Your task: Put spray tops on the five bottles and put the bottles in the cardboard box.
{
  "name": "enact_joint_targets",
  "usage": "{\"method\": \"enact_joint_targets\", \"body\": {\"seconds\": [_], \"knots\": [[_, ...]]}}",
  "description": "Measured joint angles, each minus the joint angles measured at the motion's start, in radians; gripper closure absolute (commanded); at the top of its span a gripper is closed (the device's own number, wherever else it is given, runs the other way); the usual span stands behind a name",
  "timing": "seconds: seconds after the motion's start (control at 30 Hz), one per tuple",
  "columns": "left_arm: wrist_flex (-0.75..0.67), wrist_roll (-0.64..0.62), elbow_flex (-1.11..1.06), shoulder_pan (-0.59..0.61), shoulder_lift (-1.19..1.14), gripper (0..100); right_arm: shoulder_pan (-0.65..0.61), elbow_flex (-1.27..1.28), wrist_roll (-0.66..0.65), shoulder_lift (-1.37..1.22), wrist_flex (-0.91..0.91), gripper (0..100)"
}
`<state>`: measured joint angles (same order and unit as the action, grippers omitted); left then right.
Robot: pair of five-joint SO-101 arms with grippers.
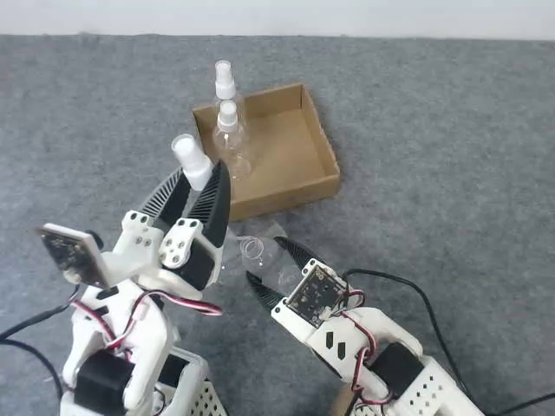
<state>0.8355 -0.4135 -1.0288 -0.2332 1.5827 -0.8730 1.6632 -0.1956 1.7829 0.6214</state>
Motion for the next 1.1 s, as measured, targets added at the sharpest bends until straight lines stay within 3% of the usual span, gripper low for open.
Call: {"method": "enact_joint_targets", "body": {"seconds": [0.63,0.9,1.1], "knots": [[0.063,0.037,-0.021,0.000,0.008,99,0.000,0.000,0.000,0.000,0.000,90.2],[0.092,0.087,-0.071,0.000,0.207,99,0.000,0.000,0.000,0.000,0.000,90.2],[0.092,0.104,-0.077,0.000,0.224,99,0.000,0.000,0.000,0.000,0.000,90.2]]}}
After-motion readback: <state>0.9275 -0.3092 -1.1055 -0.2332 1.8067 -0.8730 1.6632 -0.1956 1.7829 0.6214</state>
